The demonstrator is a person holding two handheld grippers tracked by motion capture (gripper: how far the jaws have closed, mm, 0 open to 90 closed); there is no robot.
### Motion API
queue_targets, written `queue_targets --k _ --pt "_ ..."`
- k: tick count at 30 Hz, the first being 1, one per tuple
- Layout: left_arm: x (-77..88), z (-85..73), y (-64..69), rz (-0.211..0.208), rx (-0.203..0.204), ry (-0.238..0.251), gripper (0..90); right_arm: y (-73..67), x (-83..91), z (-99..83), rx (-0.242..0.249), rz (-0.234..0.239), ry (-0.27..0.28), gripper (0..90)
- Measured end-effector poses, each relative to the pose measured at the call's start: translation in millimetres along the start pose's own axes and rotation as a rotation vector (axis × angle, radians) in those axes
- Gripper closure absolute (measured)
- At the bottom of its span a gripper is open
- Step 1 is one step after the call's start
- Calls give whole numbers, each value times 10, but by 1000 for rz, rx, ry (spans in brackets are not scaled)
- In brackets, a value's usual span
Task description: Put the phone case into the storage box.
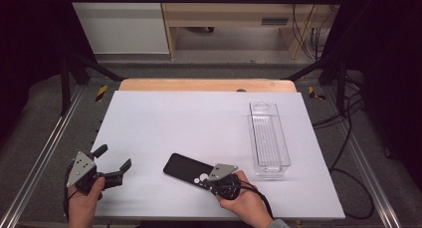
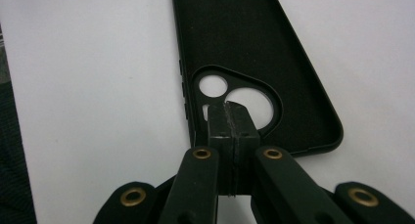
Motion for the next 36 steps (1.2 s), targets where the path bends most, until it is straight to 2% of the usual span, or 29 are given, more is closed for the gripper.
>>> queue_targets --k 10,18,23,36 --pt "9 -17 -12 9 -1 -7 25 -59 79 -92 -21 2 9 900" --pt "-10 -5 -6 15 1 -5 25 -72 121 -130 -5 11 -3 900" --pt "-14 2 8 18 3 -5 26 -68 154 -170 -12 21 0 900" --pt "14 -33 -2 15 18 -7 27 -96 207 -204 -10 10 -20 900"
Point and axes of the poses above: each handheld gripper's, and its own axes: x roughly backward along the jaws, z roughly out of its top, y roughly to its right, the point moved 1 cm from there along -x, roughly forward along the jaws, and after that the axes turned 4 degrees about -y, right-handed, at the moved point
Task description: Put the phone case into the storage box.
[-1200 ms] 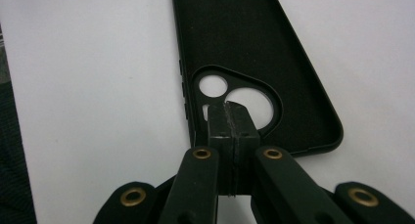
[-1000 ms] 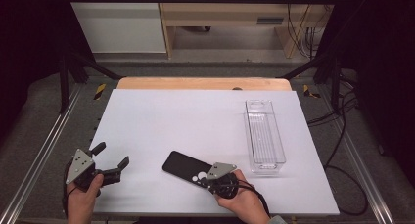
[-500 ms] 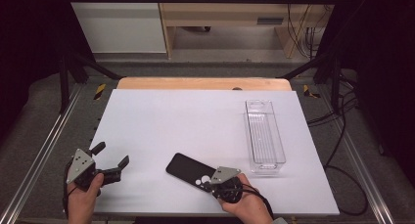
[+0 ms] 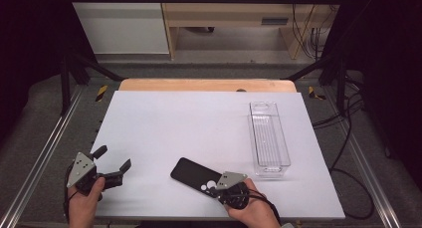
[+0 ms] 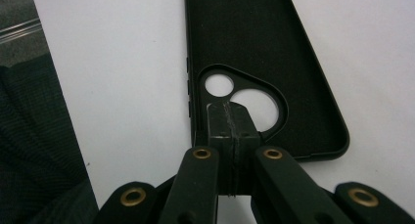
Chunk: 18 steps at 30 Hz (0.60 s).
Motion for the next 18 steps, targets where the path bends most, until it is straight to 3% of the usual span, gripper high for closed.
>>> queue_targets --k 8,13,16,18 --pt "5 16 -19 -2 8 11 27 2 0 5 0 -10 3 884" --pt "-22 32 21 -10 -7 6 27 47 65 0 -20 -6 59 856" --pt "-33 35 38 -14 -13 2 27 76 94 1 -43 -23 84 774" --pt "-37 34 42 -15 -16 -1 27 87 108 11 -56 -31 105 659"
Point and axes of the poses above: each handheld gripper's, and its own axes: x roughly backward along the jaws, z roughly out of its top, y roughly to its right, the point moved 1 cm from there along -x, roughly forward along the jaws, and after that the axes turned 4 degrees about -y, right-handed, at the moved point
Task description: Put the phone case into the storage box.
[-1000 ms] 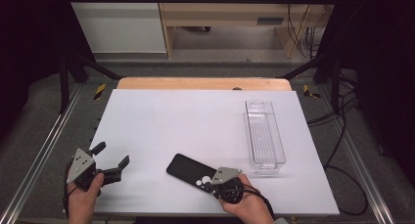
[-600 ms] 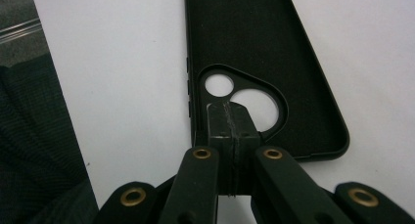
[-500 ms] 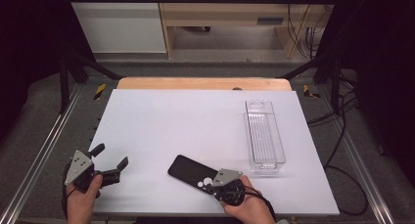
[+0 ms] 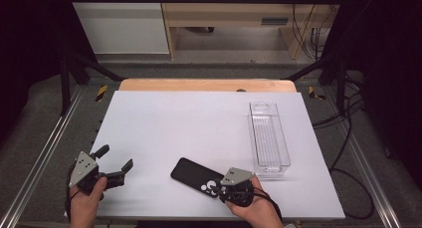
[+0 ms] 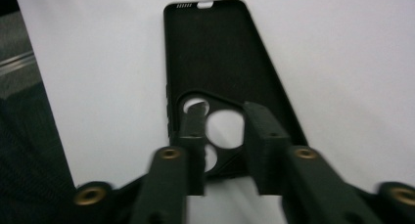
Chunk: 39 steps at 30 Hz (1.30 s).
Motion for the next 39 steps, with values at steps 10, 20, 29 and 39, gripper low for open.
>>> queue_targets --k 10,20,29,39 --pt "31 -11 -31 1 6 6 27 16 -47 85 -61 -50 33 84" --pt "28 -5 -34 -4 3 8 27 32 -133 73 -59 -30 -24 60" --pt "-49 12 73 -35 -36 -14 27 66 -173 44 -50 -13 -47 63" --pt "-70 2 125 -54 -73 -32 27 101 -252 59 -54 5 -78 65"
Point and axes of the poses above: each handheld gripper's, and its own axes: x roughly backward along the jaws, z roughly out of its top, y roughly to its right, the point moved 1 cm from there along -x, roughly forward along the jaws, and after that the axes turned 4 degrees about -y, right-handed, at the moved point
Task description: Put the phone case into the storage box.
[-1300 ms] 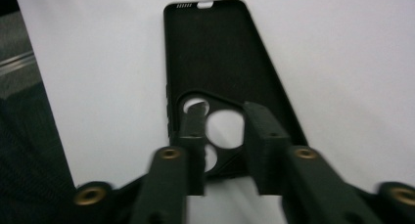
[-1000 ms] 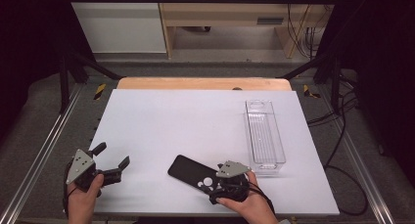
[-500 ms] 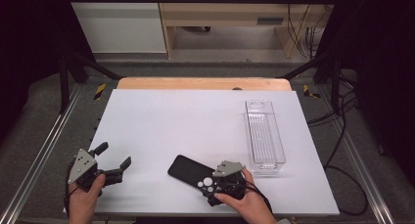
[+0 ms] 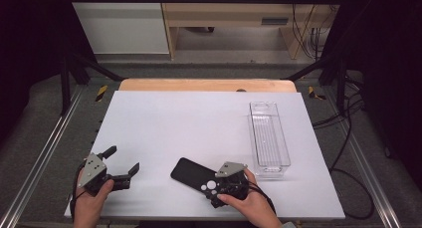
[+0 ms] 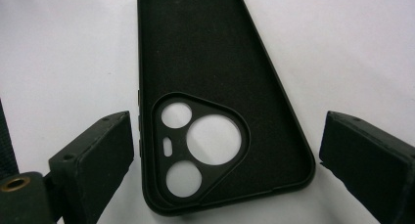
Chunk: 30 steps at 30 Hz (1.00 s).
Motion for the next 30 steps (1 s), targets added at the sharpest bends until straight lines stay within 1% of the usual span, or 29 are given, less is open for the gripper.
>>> queue_targets --k 6,10,12,15,19,25,30 --pt "4 -7 -6 -2 4 2 27 5 -46 23 -2 4 -13 65" --pt "-12 1 -1 -5 1 1 27 5 -113 42 12 9 -31 66" --pt "-31 11 15 -7 -5 -4 27 -1 -139 45 17 9 -40 59" --pt "-48 19 38 -13 -12 -8 27 -7 -153 45 42 4 -44 51" --pt "-66 21 60 -16 -20 -13 27 -15 -159 48 52 -2 -49 48" --pt "-95 21 105 -34 -34 -22 27 -19 -178 65 55 -2 -56 40" --pt "-99 15 126 -37 -47 -29 27 -18 -186 71 60 -1 -57 38"
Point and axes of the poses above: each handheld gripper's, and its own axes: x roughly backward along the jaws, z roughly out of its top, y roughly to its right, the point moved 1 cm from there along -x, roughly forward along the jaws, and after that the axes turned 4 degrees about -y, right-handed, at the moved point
